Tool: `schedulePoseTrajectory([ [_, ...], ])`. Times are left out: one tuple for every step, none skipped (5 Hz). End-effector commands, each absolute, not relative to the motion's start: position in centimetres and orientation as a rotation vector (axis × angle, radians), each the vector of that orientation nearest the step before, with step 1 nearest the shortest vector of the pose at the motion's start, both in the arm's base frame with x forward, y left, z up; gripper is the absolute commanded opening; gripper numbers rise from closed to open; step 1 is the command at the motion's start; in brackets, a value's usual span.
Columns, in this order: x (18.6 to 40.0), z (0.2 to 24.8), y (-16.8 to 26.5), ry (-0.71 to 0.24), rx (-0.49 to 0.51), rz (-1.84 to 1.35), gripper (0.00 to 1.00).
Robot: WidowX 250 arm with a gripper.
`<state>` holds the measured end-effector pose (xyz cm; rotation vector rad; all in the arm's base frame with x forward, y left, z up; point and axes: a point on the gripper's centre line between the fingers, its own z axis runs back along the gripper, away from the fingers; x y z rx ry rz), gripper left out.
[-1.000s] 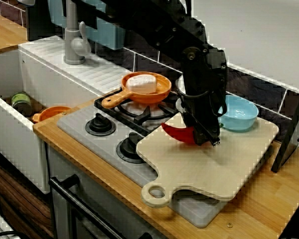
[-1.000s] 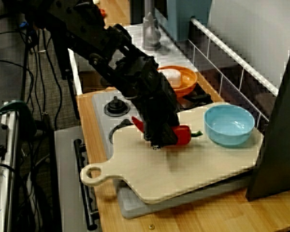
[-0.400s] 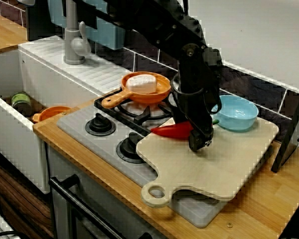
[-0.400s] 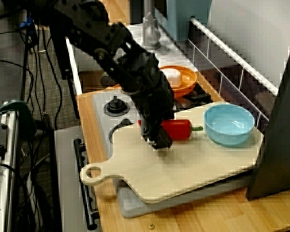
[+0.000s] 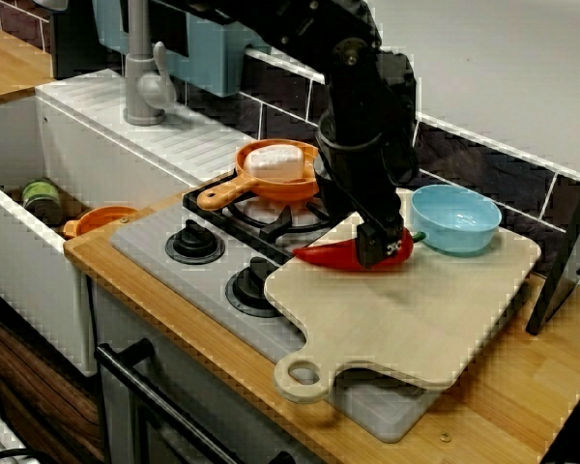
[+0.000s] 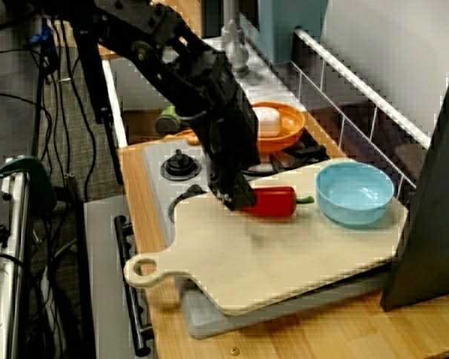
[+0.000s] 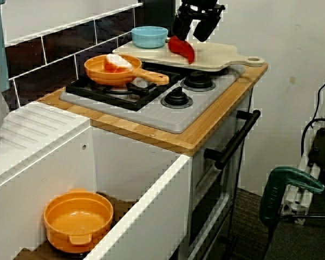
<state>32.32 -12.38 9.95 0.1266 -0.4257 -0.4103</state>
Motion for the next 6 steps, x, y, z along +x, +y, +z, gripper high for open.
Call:
schedulePoseTrajectory([
  [31.6,13.8,-10.0,-0.521,0.121,-0.377,1.00],
  [32.1,14.5,-8.3,-0.530,0.129,-0.349,1.00],
  [32.3,15.1,-7.2,-0.536,0.122,-0.336,1.00],
  [32.2,15.6,-6.4,-0.544,0.128,-0.330,1.00],
  [32.4,15.8,-5.4,-0.543,0.128,-0.304,1.00],
  [32.4,15.7,-4.8,-0.543,0.127,-0.300,1.00],
])
